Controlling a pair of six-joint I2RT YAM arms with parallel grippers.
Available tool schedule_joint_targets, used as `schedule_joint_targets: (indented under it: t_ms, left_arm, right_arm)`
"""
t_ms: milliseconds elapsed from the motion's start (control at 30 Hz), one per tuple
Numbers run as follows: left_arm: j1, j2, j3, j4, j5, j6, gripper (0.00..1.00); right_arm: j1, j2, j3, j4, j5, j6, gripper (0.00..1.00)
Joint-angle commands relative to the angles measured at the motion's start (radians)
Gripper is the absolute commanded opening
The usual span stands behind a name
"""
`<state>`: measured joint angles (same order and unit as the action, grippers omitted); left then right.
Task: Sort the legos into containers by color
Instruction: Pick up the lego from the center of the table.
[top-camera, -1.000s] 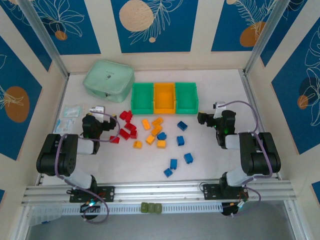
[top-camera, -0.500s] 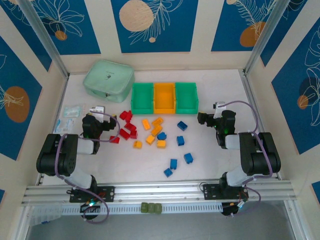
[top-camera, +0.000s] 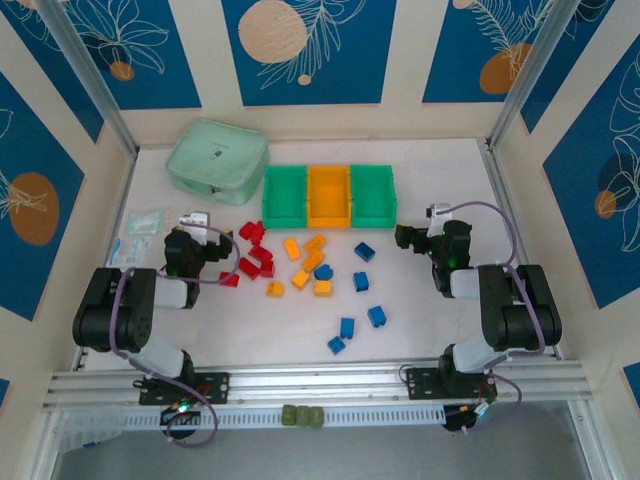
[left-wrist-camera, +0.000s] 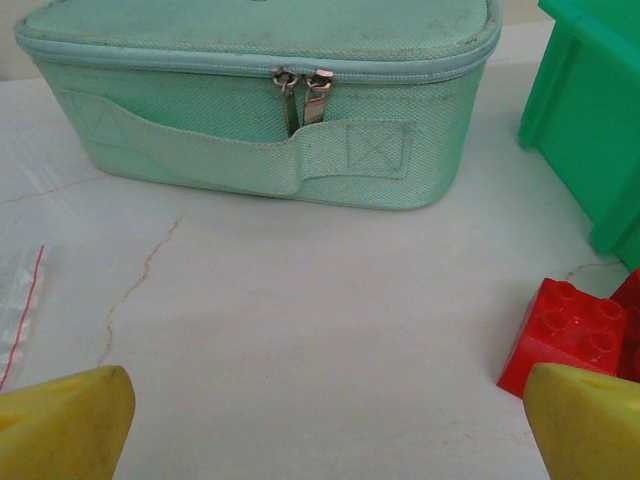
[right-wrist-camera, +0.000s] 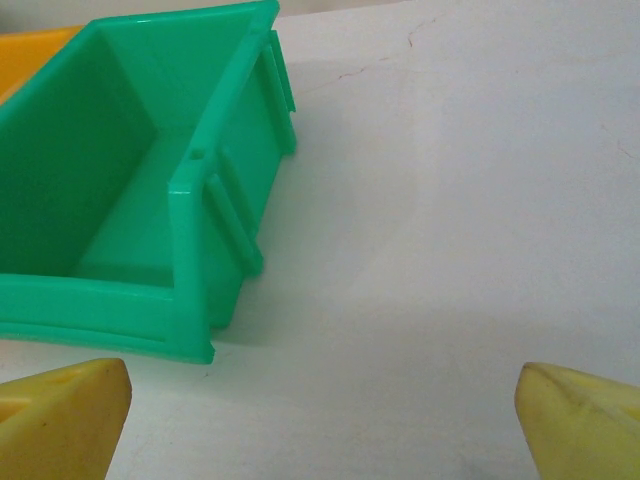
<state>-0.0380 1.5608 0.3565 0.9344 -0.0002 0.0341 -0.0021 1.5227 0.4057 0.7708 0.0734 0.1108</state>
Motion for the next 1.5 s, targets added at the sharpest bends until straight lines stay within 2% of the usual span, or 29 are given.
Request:
schedule_joint_targets:
  t_ms: [0, 133, 333, 467, 567, 600, 667, 700, 767, 800, 933, 1033, 1233, 1333, 1467]
  left_arm:
    - [-0.009, -0.016, 0.008, 0.012, -0.038, -0.013, 0.99]
    - [-0.008, -0.098, -0.002, -0.044, -0.069, -0.021, 0.99]
    - [-0.009, -0.3, 0.005, -0.234, -0.08, -0.046, 0.99]
    - [-0.008, -0.436, 0.011, -0.323, -0.101, -0.13, 0.99]
    - [-0.007, -0.506, 0.011, -0.375, -0.151, -0.272, 0.99]
    - [-0.005, -0.521, 0.005, -0.378, -0.149, -0.295, 0.99]
    - [-0.005, -0.541, -0.009, -0.396, -0.172, -0.351, 0.99]
    - [-0.002, -0.546, -0.012, -0.401, -0.178, -0.384, 0.99]
    - [0.0, -0.555, 0.023, -0.498, -0.173, -0.429, 0.99]
    - [0.0, -0.558, 0.057, -0.583, -0.17, -0.456, 0.99]
    - [-0.002, -0.574, 0.134, -0.756, -0.058, -0.473, 0.99]
    - [-0.008, -0.599, 0.178, -0.89, -0.004, -0.496, 0.99]
    - [-0.041, -0.641, 0.25, -1.113, 0.108, -0.526, 0.99]
    - [-0.092, -0.63, 0.305, -1.237, 0.133, -0.526, 0.99]
    - [-0.203, -0.585, 0.38, -1.395, 0.108, -0.51, 0.99]
  right_arm:
    - [0.0, -0.018, 0.022, 0.005, -0.015, -0.014, 0.99]
    - [0.001, -0.082, 0.035, -0.074, -0.003, -0.01, 0.99]
    - [-0.019, -0.223, 0.076, -0.264, 0.003, 0.043, 0.99]
    - [-0.047, -0.335, 0.109, -0.387, -0.025, 0.133, 0.99]
    - [-0.064, -0.415, 0.13, -0.47, -0.041, 0.191, 0.99]
    - [-0.069, -0.438, 0.133, -0.496, -0.031, 0.249, 0.99]
    - [-0.075, -0.473, 0.162, -0.656, 0.085, 0.493, 0.99]
    - [-0.089, -0.485, 0.169, -0.714, 0.087, 0.561, 0.99]
    - [-0.121, -0.496, 0.147, -0.687, -0.061, 0.534, 0.99]
    - [-0.127, -0.499, 0.142, -0.696, -0.089, 0.526, 0.99]
    - [-0.12, -0.495, 0.169, -0.802, -0.091, 0.494, 0.99]
    - [-0.096, -0.489, 0.192, -0.865, -0.112, 0.485, 0.99]
    - [0.053, -0.474, 0.243, -0.982, -0.074, 0.444, 0.99]
    - [0.153, -0.459, 0.27, -1.042, -0.037, 0.429, 0.99]
    - [0.266, -0.444, 0.293, -1.082, -0.018, 0.443, 0.99]
